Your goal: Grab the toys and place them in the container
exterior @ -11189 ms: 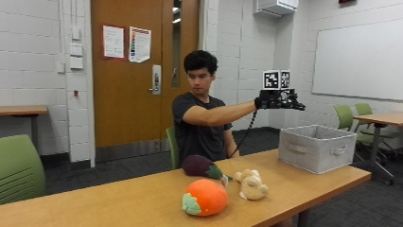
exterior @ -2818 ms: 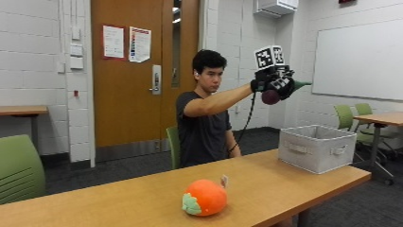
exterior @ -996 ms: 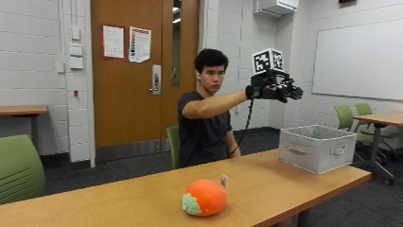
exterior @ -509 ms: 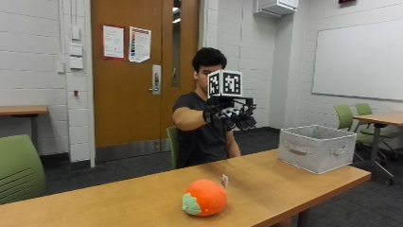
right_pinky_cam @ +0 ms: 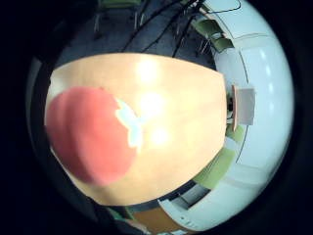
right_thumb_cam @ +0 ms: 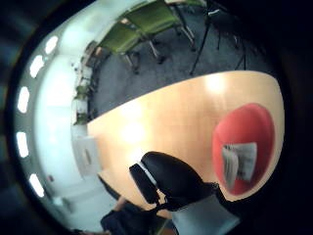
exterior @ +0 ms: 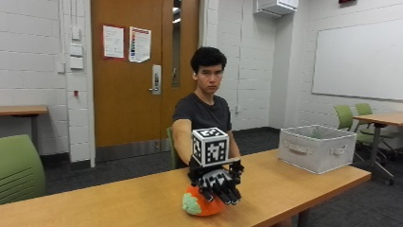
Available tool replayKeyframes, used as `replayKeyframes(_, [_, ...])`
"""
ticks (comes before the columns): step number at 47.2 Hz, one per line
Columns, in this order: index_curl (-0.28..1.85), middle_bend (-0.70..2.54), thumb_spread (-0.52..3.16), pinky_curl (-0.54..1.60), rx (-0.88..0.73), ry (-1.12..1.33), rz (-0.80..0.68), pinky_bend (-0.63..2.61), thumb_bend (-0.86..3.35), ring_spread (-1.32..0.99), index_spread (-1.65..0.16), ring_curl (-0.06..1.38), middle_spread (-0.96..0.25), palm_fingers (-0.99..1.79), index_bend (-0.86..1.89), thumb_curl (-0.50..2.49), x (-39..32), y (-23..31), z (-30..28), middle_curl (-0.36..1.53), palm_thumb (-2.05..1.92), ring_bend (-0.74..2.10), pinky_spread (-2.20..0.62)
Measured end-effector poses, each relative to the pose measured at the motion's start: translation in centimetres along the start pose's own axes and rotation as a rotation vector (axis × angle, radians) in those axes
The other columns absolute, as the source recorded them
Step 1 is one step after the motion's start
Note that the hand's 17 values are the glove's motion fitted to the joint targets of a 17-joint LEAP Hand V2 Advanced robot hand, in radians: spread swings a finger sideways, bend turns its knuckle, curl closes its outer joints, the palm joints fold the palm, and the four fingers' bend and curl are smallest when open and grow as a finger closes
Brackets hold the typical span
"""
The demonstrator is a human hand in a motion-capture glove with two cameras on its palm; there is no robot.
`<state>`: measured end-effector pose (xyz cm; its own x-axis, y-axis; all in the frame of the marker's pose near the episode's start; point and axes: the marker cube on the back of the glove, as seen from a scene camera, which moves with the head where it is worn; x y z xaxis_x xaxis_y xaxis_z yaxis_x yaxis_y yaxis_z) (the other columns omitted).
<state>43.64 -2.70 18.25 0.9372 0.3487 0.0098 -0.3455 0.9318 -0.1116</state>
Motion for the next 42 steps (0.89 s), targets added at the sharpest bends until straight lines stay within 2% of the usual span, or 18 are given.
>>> replayKeyframes(7, [0.57, 0.33, 0.96, 0.31, -0.081, -0.01, 0.032, 0.71, -0.07, -0.4, -0.31, 0.18, -0.17, -0.08, 0.24, 0.23, 1.3, -0.3, 3.9, 0.41, -0.09, 0.45, -0.13])
replayKeyframes(16, [0.56, 0.2, 0.96, 0.33, -0.121, 0.02, 0.037, 0.74, -0.07, -0.36, -0.32, 0.15, -0.16, -0.08, 0.22, 0.23, 1.7, 0.2, 5.6, 0.38, -0.07, 0.27, -0.06])
replayKeyframes(21, [0.59, 0.11, 0.96, 0.33, -0.106, 0.031, 0.036, 0.76, -0.06, -0.32, -0.35, 0.14, -0.15, 0.01, 0.39, 0.23, 1.7, 0.6, 5.6, 0.35, -0.06, 0.19, -0.05])
replayKeyframes(23, [0.64, 0.1, 0.96, 0.33, -0.098, 0.033, 0.038, 0.74, -0.05, -0.31, -0.37, 0.14, -0.13, 0.13, 0.58, 0.24, 1.7, 0.8, 5.6, 0.33, -0.04, 0.17, -0.05])
replayKeyframes(25, [0.64, 0.11, 0.96, 0.31, -0.088, 0.032, 0.042, 0.72, -0.04, -0.31, -0.37, 0.13, -0.12, 0.17, 0.64, 0.24, 1.6, 0.8, 5.5, 0.31, -0.03, 0.17, -0.06])
replayKeyframes(31, [0.72, 0.21, 0.99, 0.28, -0.059, 0.022, 0.052, 0.58, 0.01, -0.34, -0.36, 0.19, -0.13, 0.44, 0.76, 0.27, 1.7, 0.9, 5.0, 0.33, 0.07, 0.4, -0.11])
replayKeyframes(40, [0.78, 0.36, 1.1, 0.26, 0.001, -0.014, 0.078, 0.49, 0.11, -0.42, -0.34, 0.25, -0.21, 0.66, 0.7, 0.32, 2.0, 2.1, 4.2, 0.39, 0.31, 0.62, -0.2])
replayKeyframes(41, [0.79, 0.47, 1.13, 0.28, -0.001, -0.009, 0.082, 0.52, 0.16, -0.45, -0.34, 0.29, -0.25, 0.85, 0.65, 0.34, 2.0, 2.3, 4.1, 0.43, 0.4, 0.71, -0.24])
replayKeyframes(42, [0.77, 0.5, 1.13, 0.27, -0.004, -0.002, 0.086, 0.55, 0.18, -0.46, -0.35, 0.28, -0.27, 0.92, 0.59, 0.36, 2.1, 2.4, 4.1, 0.43, 0.44, 0.73, -0.27])
